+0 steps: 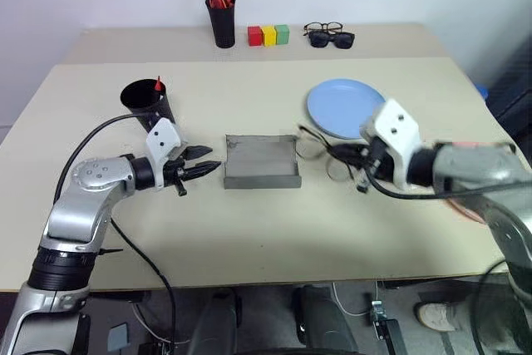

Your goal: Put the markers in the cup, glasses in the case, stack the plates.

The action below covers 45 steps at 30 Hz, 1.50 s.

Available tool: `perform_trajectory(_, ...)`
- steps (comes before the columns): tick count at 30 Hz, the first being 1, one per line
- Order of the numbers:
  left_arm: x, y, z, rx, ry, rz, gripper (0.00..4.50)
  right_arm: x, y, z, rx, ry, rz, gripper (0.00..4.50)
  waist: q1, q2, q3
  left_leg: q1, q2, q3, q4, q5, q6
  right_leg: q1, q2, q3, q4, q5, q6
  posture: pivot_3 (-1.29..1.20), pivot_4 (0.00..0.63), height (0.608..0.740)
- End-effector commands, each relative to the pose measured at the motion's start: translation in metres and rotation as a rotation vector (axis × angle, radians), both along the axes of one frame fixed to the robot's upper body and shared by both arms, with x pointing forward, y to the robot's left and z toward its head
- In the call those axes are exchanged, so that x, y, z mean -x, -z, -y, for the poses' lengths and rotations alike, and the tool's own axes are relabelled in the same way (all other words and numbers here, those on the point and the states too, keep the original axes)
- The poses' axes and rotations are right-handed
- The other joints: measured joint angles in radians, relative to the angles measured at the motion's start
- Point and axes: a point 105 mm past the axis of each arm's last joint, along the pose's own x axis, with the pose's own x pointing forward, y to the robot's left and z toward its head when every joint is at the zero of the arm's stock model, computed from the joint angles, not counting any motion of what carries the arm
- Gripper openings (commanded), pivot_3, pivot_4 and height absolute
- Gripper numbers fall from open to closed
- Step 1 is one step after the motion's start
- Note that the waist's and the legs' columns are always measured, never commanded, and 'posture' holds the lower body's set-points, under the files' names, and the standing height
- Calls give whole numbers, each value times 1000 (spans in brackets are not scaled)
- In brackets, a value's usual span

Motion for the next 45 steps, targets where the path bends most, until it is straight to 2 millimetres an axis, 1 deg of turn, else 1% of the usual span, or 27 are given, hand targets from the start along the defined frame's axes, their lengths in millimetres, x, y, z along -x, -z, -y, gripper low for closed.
perform_trajectory(1, 5, -2, -13, -28, -51, 29, 1749, -33, 9, -29, 62, -60, 57, 35, 1, 0, 0, -1, 0, 0, 0, 0, 0, 0, 0, 0, 0, 0, 0, 0, 150, 740)
perform_trajectory(3, 9, 0, -16, -19, -75, 18, 1749, -51, 19, -53, 80, -107, 53, 35, 1, 0, 0, -1, 0, 0, 0, 0, 0, -1, 0, 0, 0, 0, 0, 0, 150, 740)
perform_trajectory(4, 10, 0, -17, -12, -84, 19, 1749, -56, 24, -59, 94, -124, 54, 35, 3, 0, 0, -1, 0, 0, 0, 0, 0, -1, 0, 0, 0, 0, -1, 0, 150, 740)
perform_trajectory(6, 12, -1, -17, -5, -98, 21, 1749, -62, 33, -63, 120, -145, 48, 35, 14, 0, 0, -2, 0, -1, 0, 0, 0, -2, 0, -1, 0, 0, -1, 0, 150, 740)
perform_trajectory(9, 15, -2, -18, -5, -114, 28, 1749, -63, 44, -66, 155, -177, 28, 35, 27, 0, 1, -4, -2, -1, 0, 0, 0, -2, -2, -1, 0, 0, 0, 0, 150, 740)
perform_trajectory(11, 17, -3, -17, 4, -123, 31, 1749, -56, 53, -66, 186, -225, -6, 35, 29, 0, 1, -4, -3, 0, 0, 0, 0, -2, -4, -1, 0, 0, 0, 0, 150, 740)
perform_trajectory(13, 16, -4, -17, 10, -131, 37, 1749, -50, 56, -66, 188, -255, -39, 35, 28, 0, 1, -3, -3, -1, 0, 0, 0, -2, -3, -1, 0, 0, 0, 0, 150, 740)
perform_trajectory(16, 9, -10, -13, 23, -137, 62, 1749, -43, 50, -70, 162, -287, -59, 944, 26, 0, 1, -3, -3, -1, 0, 0, 0, -2, -3, -1, 1, 0, 0, 0, 150, 740)
perform_trajectory(19, -2, -16, -12, 39, -149, 80, 1749, -45, 45, -72, 150, -271, -36, 2453, 27, 0, 1, -3, -3, -1, 1, 0, 0, -2, -3, -1, 2, 1, 0, 0, 150, 740)
perform_trajectory(21, -23, -24, -8, 106, -199, 71, 1749, -51, 37, -69, 136, -234, -1, 3387, 27, 0, 0, -2, -3, -1, 1, 0, 0, -2, -3, -1, 2, 1, 0, 0, 150, 740)
perform_trajectory(22, -35, -29, -2, 105, -206, 89, 1210, -51, 32, -68, 124, -225, 16, 3436, 33, 0, 0, -2, -3, -1, 1, 0, 0, -2, -3, -1, 2, 1, 0, 0, 150, 740)
perform_trajectory(23, -44, -33, 7, 104, -199, 105, 952, -50, 28, -66, 110, -220, 28, 3436, 35, -1, 0, -2, -3, -1, 1, 0, 0, -1, -3, -1, 2, 1, 0, 0, 150, 740)
perform_trajectory(24, -53, -37, 16, 110, -191, 107, 397, -48, 23, -64, 92, -218, 38, 3436, 34, -1, 0, -3, -3, -2, 2, 0, 0, -1, -2, -2, 2, 1, 0, 0, 150, 740)
perform_trajectory(25, -61, -40, 24, 120, -186, 99, 52, -45, 20, -62, 76, -218, 46, 3436, 37, -1, 0, -3, -4, -2, 2, 0, 0, -1, -3, -2, 2, 1, 0, 0, 150, 740)
perform_trajectory(27, -79, -42, 43, 134, -176, 36, 52, -36, 14, -55, 48, -224, 61, 3436, 38, -2, 0, -4, -5, -2, 2, 0, 0, -1, -4, -3, 1, 1, 0, 0, 150, 740)
perform_trajectory(28, -85, -42, 50, 140, -176, 7, 52, -31, 13, -53, 40, -228, 64, 3436, 36, -2, 0, -4, -5, -2, 2, 0, 0, -1, -4, -3, 0, 1, 1, 0, 150, 740)
perform_trajectory(30, -102, -33, 65, 136, -188, -113, 52, -19, 11, -42, 23, -226, 77, 3436, 32, -2, 0, -4, -5, -2, 2, 0, 0, -1, -4, -3, 0, 0, 1, 0, 150, 740)
perform_trajectory(33, -114, -24, 83, 124, -167, -239, 52, -8, 8, -27, -10, -172, 81, 3436, 23, -2, 0, -4, -5, -2, 2, 0, 0, -1, -3, -3, 1, 0, 2, 0, 150, 740)
perform_trajectory(35, -117, -20, 89, 102, -147, -290, 52, -3, 10, -18, -18, -130, 78, 3436, 11, -2, 0, -4, -5, -1, 2, 0, 0, -2, -3, -2, 1, 0, 2, 0, 150, 740)
perform_trajectory(37, -119, -12, 90, 43, -137, -310, 52, 1, 13, -12, -11, -96, 71, 3436, 4, -1, 0, -4, -4, -2, 1, 0, 0, -2, -3, -2, 2, 0, 2, 0, 150, 740)
perform_trajectory(39, -116, -2, 92, -26, -107, -349, 52, 5, 17, -5, -11, -57, 57, 3436, 1, -1, 0, -3, -4, -2, 1, 0, 0, -2, -3, -2, 2, 0, 2, 0, 150, 740)
perform_trajectory(41, -112, 3, 92, -74, -68, -376, 52, 8, 21, 2, -6, -21, 51, 3436, 2, -1, 0, -3, -4, -2, 1, 0, 0, -2, -3, -2, 2, 0, 2, 0, 150, 740)
perform_trajectory(42, -111, 4, 92, -83, -56, -384, 52, 8, 21, 3, -5, -12, 52, 3436, 3, -1, 0, -3, -4, -1, 1, 0, 0, -1, -3, -2, 2, 0, 2, 0, 150, 740)
perform_trajectory(45, -101, -6, 90, -84, 48, -347, 52, 4, 22, 12, -5, 39, 49, 3436, 2, -1, 0, -3, -4, -1, 2, 0, 0, -1, -3, -2, 2, 0, 2, 0, 150, 740)
